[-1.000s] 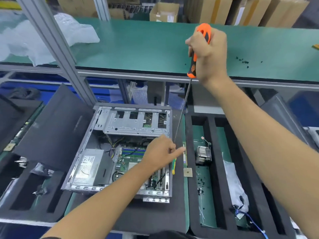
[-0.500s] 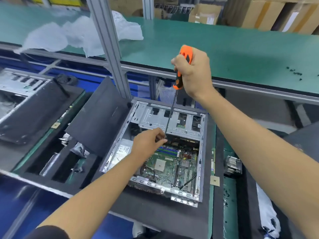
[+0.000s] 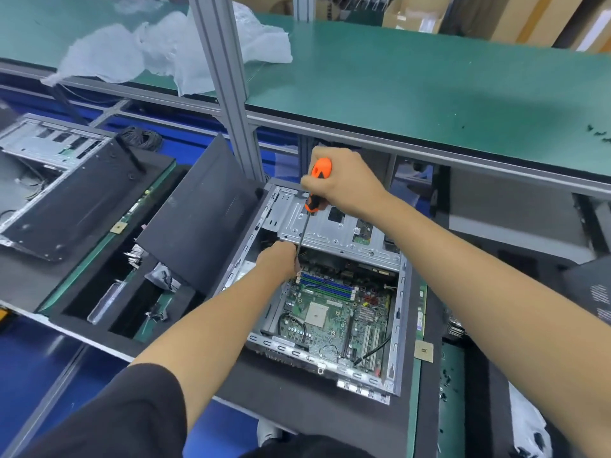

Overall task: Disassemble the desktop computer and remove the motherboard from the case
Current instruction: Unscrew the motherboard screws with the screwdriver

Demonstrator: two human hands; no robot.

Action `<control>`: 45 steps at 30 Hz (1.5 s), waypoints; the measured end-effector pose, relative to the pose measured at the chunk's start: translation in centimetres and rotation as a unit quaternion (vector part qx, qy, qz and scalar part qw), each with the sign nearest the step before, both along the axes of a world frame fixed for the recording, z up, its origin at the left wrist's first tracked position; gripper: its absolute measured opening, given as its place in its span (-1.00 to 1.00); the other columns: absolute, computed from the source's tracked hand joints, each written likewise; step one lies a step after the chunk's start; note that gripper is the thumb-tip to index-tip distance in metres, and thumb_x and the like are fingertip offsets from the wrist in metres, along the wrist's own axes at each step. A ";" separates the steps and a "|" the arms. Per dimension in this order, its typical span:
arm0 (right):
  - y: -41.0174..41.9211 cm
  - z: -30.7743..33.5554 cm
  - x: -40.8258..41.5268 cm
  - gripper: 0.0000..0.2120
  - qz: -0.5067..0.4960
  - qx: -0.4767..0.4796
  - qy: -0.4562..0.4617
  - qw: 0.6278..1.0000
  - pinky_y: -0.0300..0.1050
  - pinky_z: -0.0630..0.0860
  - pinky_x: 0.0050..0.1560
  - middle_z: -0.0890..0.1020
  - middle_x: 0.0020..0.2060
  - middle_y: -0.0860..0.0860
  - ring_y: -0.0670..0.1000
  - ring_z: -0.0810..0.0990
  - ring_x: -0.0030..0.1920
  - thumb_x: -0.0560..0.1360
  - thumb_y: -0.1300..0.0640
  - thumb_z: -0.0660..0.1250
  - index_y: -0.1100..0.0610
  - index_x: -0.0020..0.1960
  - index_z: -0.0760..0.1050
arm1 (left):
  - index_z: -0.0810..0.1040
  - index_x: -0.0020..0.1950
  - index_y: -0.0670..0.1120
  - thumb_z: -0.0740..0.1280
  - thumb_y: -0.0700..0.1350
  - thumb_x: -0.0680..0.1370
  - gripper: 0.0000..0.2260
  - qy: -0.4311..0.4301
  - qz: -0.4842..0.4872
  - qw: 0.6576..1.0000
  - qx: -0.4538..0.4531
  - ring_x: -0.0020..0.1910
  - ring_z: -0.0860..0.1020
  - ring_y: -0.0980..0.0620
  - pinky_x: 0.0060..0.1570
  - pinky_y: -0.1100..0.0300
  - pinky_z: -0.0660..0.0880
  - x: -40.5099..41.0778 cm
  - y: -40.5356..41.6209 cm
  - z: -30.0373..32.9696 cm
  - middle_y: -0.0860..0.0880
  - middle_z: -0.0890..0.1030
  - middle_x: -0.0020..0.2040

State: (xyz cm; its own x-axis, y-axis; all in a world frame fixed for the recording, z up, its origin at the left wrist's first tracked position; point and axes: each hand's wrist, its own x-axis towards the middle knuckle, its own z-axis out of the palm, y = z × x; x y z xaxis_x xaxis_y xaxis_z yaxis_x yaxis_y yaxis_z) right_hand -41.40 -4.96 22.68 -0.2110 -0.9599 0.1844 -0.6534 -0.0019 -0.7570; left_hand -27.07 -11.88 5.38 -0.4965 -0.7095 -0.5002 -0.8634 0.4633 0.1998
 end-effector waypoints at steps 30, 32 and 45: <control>-5.3 -1.8 3.1 -0.79 -0.009 0.101 0.060 0.993 0.18 0.67 -0.22 0.48 -0.36 0.03 0.17 0.64 -0.30 0.49 0.03 0.34 0.11 -0.18 0.36 | 0.58 0.26 -0.33 0.37 -0.27 0.60 -0.74 -0.085 -0.019 0.969 0.232 0.14 0.64 -0.10 0.31 -0.02 0.51 -1.6 -3.2 -1.8 -0.23 0.65 0.19; -5.6 -1.9 3.2 -0.79 -0.009 0.100 0.060 0.993 0.15 0.67 -0.23 0.47 -0.36 0.02 0.15 0.60 -0.34 0.49 0.03 0.34 0.10 -0.20 0.35 | 0.55 0.30 -0.35 0.36 -0.29 0.60 -0.72 -0.065 0.001 0.968 0.243 0.21 0.63 -0.15 0.30 -0.04 0.51 -1.5 -3.2 -2.0 -0.27 0.63 0.23; -7.4 -2.4 3.3 -0.76 -0.021 0.095 0.053 0.994 -0.12 0.38 -0.36 0.43 -0.39 -0.02 0.00 0.42 -0.40 0.47 0.04 0.34 0.06 -0.26 0.32 | 0.46 0.37 -0.37 0.29 -0.33 0.63 -0.69 -0.035 0.056 0.955 0.288 0.31 0.57 -0.19 0.34 -0.04 0.48 -1.1 -3.0 -2.1 -0.32 0.57 0.30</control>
State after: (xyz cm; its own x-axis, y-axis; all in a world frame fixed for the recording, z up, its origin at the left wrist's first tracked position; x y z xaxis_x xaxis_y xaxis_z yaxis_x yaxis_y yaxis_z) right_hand -38.10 -12.39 20.27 -0.2404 -0.9704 0.0237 -0.7256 0.1634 -0.6684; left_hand -28.15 -14.92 3.30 -0.3846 -0.3542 -0.8524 -0.9217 0.1973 0.3339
